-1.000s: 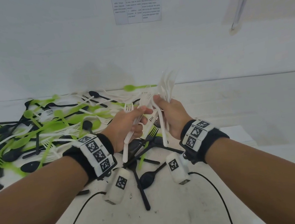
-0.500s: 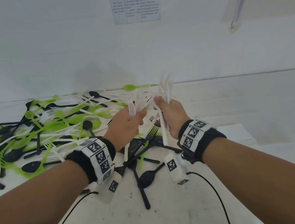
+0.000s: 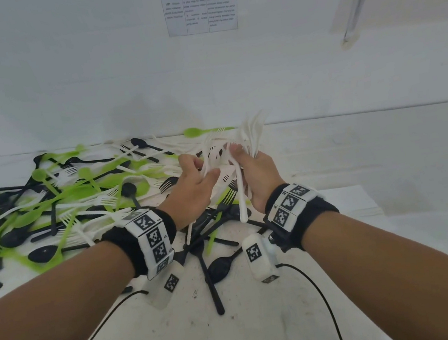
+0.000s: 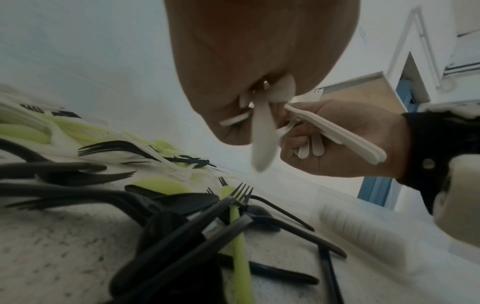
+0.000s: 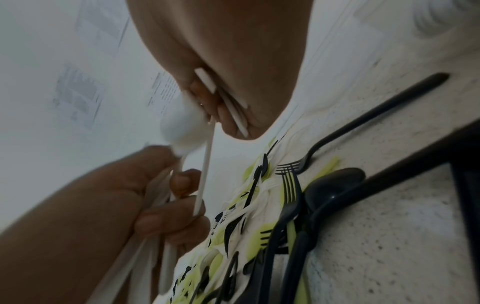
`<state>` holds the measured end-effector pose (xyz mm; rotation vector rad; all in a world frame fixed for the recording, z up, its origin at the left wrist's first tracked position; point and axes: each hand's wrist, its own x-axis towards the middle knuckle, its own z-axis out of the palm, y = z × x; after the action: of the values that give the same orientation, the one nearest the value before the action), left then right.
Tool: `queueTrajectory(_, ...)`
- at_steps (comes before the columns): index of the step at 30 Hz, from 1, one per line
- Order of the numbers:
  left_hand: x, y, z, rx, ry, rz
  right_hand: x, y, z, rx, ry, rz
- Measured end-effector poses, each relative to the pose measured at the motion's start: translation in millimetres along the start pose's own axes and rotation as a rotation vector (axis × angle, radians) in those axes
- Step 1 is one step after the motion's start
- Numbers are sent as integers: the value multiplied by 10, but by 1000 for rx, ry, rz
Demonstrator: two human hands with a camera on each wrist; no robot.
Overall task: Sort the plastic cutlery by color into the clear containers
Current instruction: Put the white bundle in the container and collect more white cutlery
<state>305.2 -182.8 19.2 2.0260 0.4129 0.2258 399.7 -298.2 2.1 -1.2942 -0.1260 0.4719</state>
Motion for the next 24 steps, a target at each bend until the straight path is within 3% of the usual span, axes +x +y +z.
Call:
queueTrajectory(9, -65, 142, -2, -314, -11, -5, -27, 24, 13, -108, -1, -7)
queueTrajectory(15, -44, 119, -14, -388, -1, -55, -58, 16, 51, -62, 19, 55)
queueTrajectory(19, -25, 73, -25, -306, 44, -48, -73, -29, 68, -47, 60, 43)
queueTrajectory(24, 41, 7, -78, -183, 303, -24, -46, -63, 5, -50, 127, 79)
